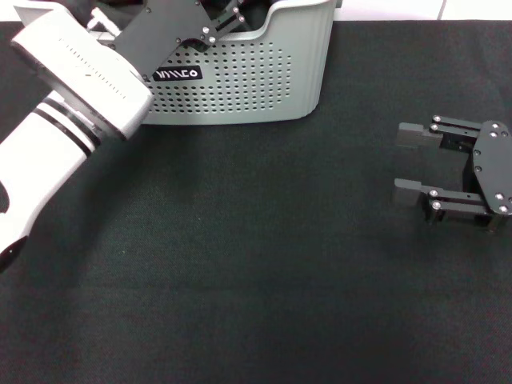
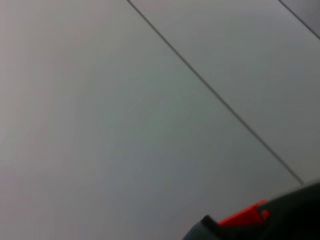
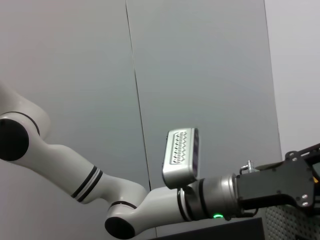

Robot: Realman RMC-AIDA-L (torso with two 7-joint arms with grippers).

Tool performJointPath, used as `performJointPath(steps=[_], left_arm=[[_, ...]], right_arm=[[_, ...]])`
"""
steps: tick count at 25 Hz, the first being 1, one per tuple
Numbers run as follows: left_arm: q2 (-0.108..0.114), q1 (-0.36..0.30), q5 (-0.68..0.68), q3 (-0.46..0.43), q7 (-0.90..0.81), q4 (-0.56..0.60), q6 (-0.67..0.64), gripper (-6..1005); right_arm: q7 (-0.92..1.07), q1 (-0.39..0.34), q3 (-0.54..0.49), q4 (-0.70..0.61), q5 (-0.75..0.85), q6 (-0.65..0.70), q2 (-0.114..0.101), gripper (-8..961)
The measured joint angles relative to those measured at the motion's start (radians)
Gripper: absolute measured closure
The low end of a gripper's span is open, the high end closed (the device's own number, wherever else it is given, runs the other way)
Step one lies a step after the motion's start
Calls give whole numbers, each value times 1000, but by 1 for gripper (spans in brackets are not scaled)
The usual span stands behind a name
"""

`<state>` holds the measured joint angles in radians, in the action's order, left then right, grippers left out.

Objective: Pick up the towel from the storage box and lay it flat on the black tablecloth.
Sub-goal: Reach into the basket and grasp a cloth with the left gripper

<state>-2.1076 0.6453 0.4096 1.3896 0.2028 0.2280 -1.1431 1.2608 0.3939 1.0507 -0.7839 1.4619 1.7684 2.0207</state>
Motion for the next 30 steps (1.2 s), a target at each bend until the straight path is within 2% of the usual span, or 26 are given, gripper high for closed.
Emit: performJointPath(steps=[5,12,20,26,30], left_arm=[[0,9,-101,49,78,5,45,120],[0,4,-159,58,161,10,52,120],[0,-44,-210,59,182,18,-56,120],[0,-92,-253,58,236,58,-69,119],[0,-98,-272,59,247,64,-83,125]], right_arm=[[0,2,0,8,0,1,0,301],[0,-2,0,9,0,4,-1,304],[0,-7,0,9,0,7,-2,307],[0,1,0,8,0,7,-3,310],[0,1,0,8,0,9,-4,311]])
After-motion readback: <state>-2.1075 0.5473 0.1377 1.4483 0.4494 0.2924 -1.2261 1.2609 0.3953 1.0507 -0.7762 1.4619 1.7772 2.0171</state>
